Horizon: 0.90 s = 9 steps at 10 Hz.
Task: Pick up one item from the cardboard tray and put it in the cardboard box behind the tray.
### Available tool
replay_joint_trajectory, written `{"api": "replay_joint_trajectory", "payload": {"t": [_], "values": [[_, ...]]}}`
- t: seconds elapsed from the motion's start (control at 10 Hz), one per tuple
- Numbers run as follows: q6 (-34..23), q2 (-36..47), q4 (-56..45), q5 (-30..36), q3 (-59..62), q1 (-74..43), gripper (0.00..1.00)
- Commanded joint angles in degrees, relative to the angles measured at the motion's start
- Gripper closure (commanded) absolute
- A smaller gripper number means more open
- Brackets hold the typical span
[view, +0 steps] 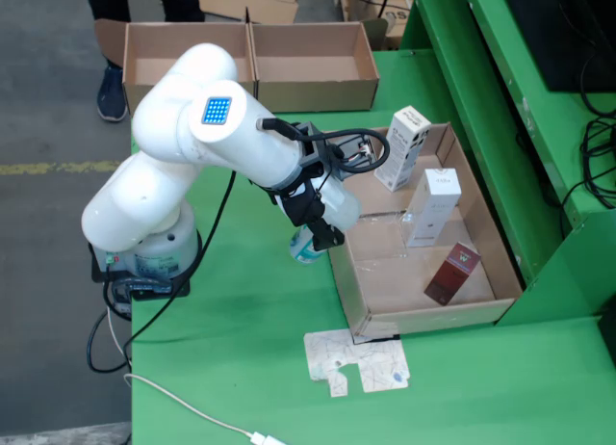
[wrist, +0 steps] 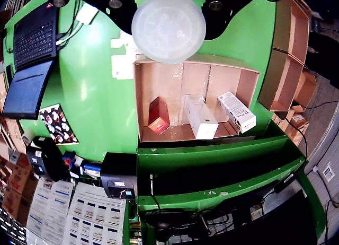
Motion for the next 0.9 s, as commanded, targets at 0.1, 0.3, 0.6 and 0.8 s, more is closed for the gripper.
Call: {"api": "replay_joint_trajectory", "payload": {"t": [0.1, 0.3, 0.6, 0.8], "values": [[12.8, 0.4, -12.7, -11.4, 28.2, 17.6, 1.00], [18.6, 3.0, -16.6, -17.3, 30.7, 26.7, 1.00], [25.1, 9.2, -21.2, -24.2, 29.3, 37.8, 1.00], [35.4, 16.7, -26.2, -34.6, 25.6, 54.0, 1.00]]}}
